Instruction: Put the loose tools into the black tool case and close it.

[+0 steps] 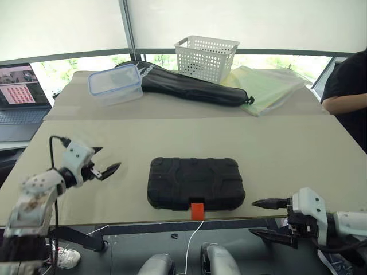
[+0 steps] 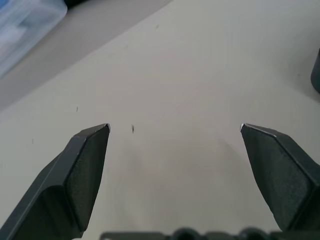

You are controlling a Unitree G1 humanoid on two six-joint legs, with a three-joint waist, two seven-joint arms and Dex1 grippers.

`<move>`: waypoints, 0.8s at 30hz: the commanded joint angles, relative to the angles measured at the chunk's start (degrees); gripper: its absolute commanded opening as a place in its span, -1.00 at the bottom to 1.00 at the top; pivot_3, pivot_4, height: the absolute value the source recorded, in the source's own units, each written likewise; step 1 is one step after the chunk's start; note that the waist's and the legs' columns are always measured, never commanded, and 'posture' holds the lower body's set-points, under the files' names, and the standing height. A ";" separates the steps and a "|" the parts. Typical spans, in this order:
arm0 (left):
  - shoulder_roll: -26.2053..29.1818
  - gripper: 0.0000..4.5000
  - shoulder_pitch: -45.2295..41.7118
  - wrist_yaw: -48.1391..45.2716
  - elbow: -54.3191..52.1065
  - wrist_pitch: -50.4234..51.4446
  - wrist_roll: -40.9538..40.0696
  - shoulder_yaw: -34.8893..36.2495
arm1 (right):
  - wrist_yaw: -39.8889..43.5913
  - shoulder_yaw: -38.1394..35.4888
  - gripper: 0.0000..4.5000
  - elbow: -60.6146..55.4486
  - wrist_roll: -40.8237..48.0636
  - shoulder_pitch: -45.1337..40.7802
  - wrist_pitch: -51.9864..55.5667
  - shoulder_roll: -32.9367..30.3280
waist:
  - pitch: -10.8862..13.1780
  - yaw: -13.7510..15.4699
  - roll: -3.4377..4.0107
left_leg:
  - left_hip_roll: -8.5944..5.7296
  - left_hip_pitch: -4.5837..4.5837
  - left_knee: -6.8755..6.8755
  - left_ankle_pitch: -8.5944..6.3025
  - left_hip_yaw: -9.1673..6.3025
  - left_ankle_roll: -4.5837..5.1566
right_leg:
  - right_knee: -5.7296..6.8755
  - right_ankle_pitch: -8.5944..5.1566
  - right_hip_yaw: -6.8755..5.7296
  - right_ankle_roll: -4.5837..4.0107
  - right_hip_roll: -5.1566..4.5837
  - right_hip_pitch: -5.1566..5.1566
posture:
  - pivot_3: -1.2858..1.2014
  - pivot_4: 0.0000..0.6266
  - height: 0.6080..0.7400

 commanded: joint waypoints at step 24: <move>-6.61 -0.96 -14.05 -22.51 3.97 -11.05 4.77 -16.65 | -6.88 13.68 -1.00 20.50 -23.31 -30.22 -1.64 13.86 | 0.07 -0.33 -0.01 | 0.03 -0.59 0.16 0.14 -0.30 -0.22 | -0.21 0.49 -0.10 -0.57 0.00 -0.39 | 0.03 -0.52 1.00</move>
